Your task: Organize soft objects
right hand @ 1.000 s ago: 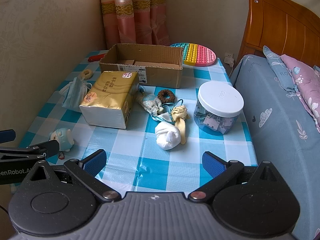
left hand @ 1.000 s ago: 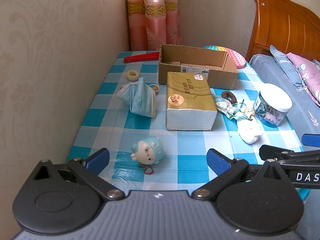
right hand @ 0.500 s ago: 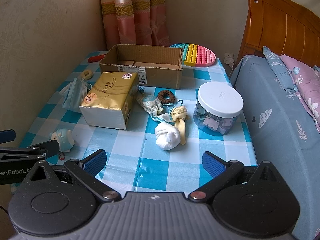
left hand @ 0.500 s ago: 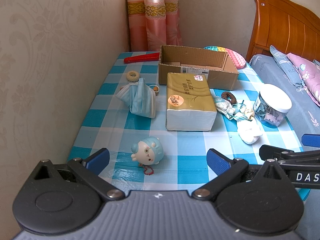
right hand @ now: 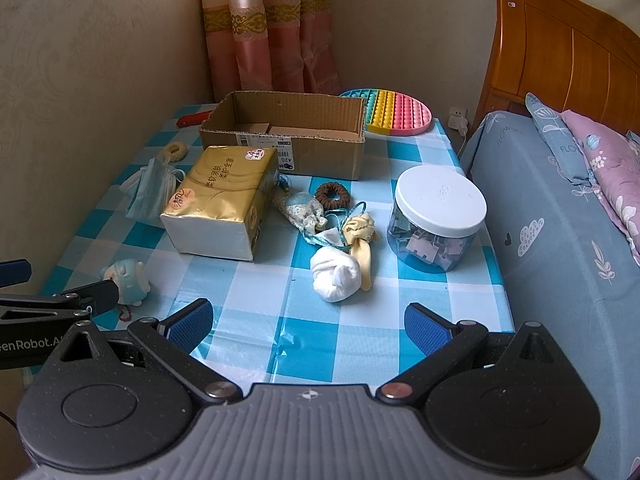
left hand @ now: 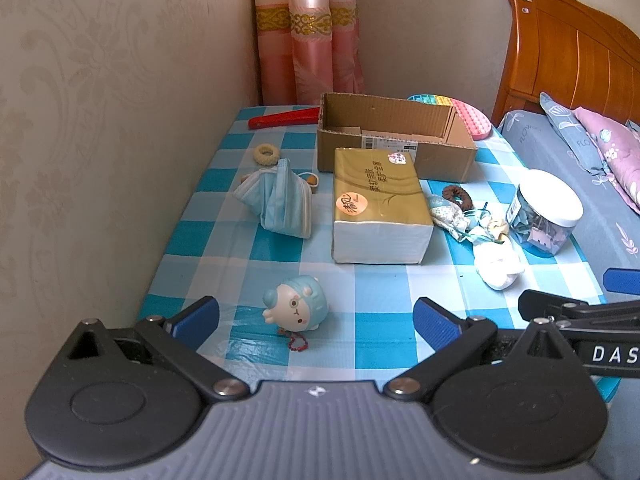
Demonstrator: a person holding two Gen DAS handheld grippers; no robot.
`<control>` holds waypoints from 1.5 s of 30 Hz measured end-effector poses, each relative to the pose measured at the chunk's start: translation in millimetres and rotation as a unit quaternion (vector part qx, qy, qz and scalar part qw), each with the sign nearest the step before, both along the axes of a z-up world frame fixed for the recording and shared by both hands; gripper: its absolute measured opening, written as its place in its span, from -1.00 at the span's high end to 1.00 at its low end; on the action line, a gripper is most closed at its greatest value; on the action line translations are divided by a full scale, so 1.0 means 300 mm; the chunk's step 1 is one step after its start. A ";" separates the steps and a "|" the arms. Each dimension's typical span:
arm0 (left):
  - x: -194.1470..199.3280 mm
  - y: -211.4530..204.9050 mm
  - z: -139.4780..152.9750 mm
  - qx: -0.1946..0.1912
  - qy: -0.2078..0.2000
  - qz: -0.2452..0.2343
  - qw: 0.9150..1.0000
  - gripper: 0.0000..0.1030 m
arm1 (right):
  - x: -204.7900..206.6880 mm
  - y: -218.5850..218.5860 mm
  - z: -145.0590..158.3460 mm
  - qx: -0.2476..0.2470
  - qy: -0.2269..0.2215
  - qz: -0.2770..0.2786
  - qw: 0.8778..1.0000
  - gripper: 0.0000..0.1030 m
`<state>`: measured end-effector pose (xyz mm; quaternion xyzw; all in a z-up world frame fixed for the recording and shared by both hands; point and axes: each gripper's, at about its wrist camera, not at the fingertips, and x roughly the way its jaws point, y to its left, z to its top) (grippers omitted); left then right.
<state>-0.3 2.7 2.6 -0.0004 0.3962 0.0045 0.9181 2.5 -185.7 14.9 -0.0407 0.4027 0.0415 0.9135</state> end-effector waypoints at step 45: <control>0.054 0.051 -0.084 -0.018 -0.046 -0.041 0.998 -0.99 | 0.072 -0.072 -0.041 0.014 -0.054 0.086 0.995 -1.00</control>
